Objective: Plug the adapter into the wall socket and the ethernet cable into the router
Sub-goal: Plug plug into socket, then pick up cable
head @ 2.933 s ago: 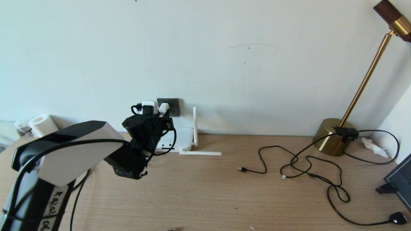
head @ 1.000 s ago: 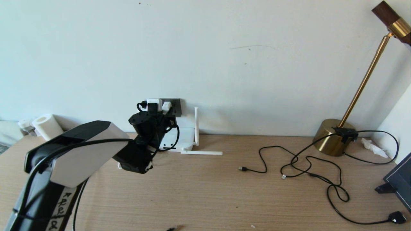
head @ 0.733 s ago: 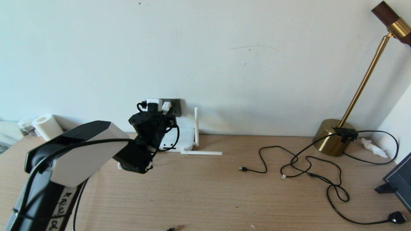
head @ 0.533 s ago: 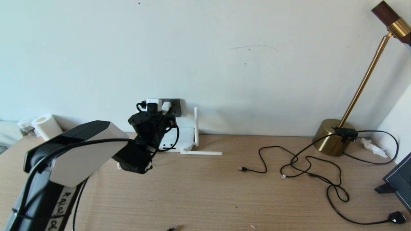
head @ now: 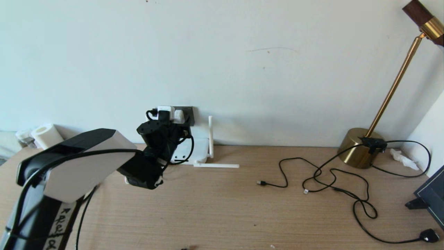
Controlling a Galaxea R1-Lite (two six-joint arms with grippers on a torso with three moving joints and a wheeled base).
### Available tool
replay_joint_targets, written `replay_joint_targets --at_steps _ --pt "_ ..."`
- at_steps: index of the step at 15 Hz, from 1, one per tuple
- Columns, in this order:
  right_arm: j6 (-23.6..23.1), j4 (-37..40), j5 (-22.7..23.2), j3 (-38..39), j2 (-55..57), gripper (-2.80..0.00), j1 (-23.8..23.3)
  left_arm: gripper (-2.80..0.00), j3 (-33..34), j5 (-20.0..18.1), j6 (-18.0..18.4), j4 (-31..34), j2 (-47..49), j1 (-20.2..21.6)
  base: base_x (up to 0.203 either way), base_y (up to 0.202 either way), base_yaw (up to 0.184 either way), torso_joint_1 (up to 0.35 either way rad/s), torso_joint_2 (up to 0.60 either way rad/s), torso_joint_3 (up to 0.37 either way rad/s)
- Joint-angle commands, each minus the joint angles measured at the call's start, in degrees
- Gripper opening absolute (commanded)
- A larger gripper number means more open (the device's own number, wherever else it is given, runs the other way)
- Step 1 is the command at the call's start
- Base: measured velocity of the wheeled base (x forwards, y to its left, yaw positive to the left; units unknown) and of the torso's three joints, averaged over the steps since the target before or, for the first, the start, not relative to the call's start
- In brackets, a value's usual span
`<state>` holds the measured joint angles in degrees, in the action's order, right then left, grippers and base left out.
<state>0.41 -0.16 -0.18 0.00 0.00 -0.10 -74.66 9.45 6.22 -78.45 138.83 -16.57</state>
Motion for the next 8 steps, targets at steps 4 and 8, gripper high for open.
replay_joint_targets --at_steps 4,8 --pt "0.0 0.0 0.0 0.0 0.0 -2.80 0.0 0.00 5.0 0.2 0.0 -2.1 -3.0 -0.1 0.000 0.000 0.000 0.000 0.00 0.000" --pt "0.0 0.0 0.0 0.0 0.0 -2.80 0.0 0.00 15.1 -0.4 0.0 -3.4 -10.8 -0.3 0.000 0.000 0.000 0.000 0.00 0.000"
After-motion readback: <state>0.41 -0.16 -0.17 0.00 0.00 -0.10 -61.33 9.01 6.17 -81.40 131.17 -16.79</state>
